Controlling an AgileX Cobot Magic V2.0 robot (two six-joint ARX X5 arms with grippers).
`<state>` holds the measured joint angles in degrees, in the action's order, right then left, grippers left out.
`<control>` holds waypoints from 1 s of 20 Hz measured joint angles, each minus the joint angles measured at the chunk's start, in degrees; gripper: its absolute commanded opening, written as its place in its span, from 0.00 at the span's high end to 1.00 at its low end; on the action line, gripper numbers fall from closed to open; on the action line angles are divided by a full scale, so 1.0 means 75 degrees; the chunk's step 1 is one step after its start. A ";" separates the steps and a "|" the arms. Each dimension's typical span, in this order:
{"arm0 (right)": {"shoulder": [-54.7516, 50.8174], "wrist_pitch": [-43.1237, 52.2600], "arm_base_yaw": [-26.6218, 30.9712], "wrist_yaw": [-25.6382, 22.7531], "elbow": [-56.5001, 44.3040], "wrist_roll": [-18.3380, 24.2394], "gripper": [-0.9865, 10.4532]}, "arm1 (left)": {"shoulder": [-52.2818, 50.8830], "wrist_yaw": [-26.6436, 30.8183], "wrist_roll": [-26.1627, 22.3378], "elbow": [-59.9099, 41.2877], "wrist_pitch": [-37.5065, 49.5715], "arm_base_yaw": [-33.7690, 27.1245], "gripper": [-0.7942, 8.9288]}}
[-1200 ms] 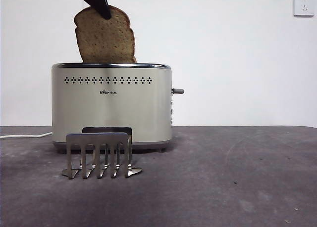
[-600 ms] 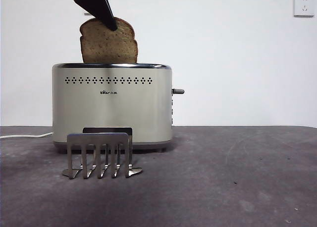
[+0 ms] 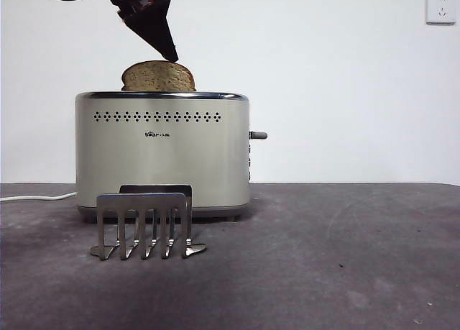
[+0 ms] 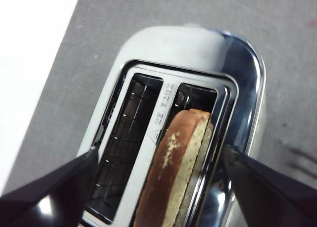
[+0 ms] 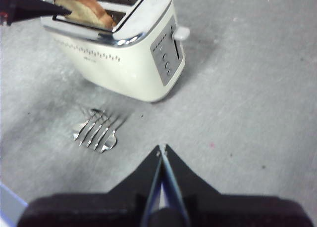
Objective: Pick up a slice of bread from the rack,put the bread on the toaster,press the button
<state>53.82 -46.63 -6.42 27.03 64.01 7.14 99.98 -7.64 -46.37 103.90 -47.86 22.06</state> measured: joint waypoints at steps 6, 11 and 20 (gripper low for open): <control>0.0912 0.1521 -0.0114 0.1014 0.0000 -0.0350 0.92 | -0.0775 0.0003 0.1886 -0.0003 -0.0017 0.0000 0.48; 0.2244 0.3774 -0.0627 0.1198 0.0003 -0.1451 0.92 | -0.1743 0.0000 0.3841 -0.0003 -0.0487 0.0000 0.48; 0.4858 0.4747 -0.0950 0.1201 0.1402 -0.2331 0.92 | -0.2748 -0.0041 0.4354 -0.0003 -0.1632 0.0000 0.49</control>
<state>90.26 -11.03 -13.54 36.03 74.52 -10.35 79.37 -7.94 -13.72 103.88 -60.10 22.06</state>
